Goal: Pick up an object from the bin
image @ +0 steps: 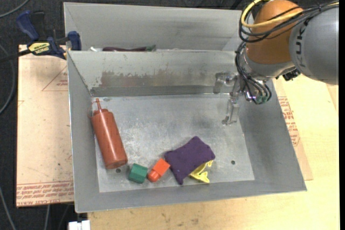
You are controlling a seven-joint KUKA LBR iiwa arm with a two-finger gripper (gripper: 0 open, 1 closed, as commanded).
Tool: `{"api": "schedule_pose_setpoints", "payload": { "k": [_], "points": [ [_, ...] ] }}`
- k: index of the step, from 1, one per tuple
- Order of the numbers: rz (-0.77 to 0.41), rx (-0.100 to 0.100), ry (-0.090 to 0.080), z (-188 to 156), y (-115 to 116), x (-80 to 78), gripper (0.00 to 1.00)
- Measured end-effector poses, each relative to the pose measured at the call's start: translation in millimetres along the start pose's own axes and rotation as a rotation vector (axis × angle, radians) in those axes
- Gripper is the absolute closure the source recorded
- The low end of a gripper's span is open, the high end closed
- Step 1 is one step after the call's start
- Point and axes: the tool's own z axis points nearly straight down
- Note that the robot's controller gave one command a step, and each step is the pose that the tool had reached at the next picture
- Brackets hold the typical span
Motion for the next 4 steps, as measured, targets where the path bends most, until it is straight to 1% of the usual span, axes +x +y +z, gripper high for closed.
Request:
{"api": "schedule_pose_setpoints", "payload": {
  "k": [1, 2, 3, 4],
  "points": [
    [-0.001, 0.001, -0.006, -5, 0, -1.4, 0.0],
    [-0.002, 0.001, -0.007, -5, 0, -1.5, 0.0],
    [0.029, -0.001, -0.006, -12, -11, 20.4, 0.0],
    [-0.021, 0.002, -0.013, 22, 9, 48.9, 0.0]
  ]
}}
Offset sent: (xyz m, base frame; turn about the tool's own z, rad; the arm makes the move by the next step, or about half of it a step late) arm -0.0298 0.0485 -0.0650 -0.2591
